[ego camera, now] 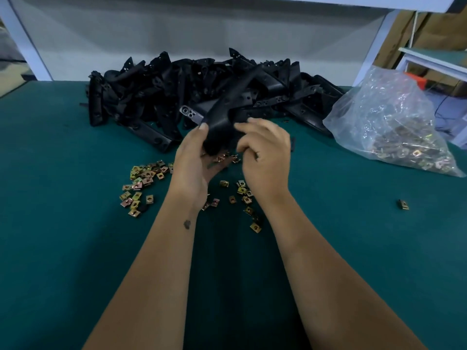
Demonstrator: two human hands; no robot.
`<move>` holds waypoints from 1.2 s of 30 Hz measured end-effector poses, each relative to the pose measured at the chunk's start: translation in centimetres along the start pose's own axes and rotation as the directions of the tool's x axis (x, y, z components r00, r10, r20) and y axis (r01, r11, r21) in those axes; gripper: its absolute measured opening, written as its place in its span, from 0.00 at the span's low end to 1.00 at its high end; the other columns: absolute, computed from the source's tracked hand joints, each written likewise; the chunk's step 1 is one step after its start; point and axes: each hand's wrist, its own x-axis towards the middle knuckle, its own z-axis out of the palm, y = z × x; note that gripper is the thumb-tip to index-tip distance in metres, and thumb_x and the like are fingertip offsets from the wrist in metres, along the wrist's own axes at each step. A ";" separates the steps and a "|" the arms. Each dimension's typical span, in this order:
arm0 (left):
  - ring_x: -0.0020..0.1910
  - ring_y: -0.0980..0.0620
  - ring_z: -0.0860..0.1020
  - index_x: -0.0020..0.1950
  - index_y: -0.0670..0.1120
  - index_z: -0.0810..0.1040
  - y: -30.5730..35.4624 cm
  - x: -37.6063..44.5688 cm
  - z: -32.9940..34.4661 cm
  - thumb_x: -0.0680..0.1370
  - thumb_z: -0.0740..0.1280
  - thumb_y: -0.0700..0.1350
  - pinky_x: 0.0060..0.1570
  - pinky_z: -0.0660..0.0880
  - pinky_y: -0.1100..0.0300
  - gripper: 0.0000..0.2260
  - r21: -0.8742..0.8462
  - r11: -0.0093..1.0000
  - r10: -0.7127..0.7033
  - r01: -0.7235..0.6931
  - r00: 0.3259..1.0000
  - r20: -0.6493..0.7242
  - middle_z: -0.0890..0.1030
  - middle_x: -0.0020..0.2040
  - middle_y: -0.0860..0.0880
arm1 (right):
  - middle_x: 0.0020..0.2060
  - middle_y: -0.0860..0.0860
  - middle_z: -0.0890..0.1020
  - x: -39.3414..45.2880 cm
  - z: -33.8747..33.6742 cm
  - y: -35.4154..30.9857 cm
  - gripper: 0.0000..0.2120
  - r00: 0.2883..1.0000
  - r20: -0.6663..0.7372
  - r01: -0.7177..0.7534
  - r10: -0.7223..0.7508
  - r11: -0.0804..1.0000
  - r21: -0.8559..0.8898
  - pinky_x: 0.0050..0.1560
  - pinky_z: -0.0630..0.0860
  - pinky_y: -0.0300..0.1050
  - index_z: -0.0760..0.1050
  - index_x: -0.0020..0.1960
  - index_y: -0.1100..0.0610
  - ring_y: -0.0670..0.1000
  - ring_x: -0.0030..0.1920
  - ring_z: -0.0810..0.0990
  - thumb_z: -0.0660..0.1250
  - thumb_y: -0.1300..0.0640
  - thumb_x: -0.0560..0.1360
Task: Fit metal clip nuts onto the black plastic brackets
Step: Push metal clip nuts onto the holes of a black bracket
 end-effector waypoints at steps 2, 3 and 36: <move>0.53 0.48 0.81 0.60 0.43 0.78 0.3 0.0 -0.5 0.82 0.64 0.41 0.52 0.81 0.53 0.09 0.054 0.996 0.072 -0.070 0.997 -0.038 0.83 0.55 0.45 | 0.51 0.52 0.85 -0.3 0.7 -0.8 0.11 0.997 0.058 0.046 -0.047 0.999 0.014 0.63 0.65 0.46 0.77 0.34 0.61 0.54 0.59 0.78 0.64 0.75 0.67; 0.52 0.48 0.81 0.59 0.43 0.78 0.4 0.0 -0.7 0.81 0.65 0.38 0.50 0.81 0.55 0.07 0.069 0.994 0.090 -0.084 0.992 -0.084 0.83 0.53 0.45 | 0.53 0.53 0.84 -0.4 1.0 -1.2 0.10 0.997 0.062 0.043 -0.044 0.999 0.014 0.63 0.65 0.47 0.76 0.36 0.61 0.53 0.59 0.78 0.64 0.74 0.68; 0.46 0.50 0.85 0.57 0.45 0.76 0.2 0.8 -1.8 0.79 0.65 0.32 0.43 0.80 0.59 0.12 -0.224 0.969 0.050 -0.103 0.971 -0.233 0.83 0.52 0.44 | 0.48 0.45 0.78 -0.4 0.7 0.8 0.03 0.809 0.451 -0.377 0.377 0.921 -0.094 0.54 0.70 0.42 0.79 0.48 0.50 0.47 0.53 0.74 0.70 0.57 0.75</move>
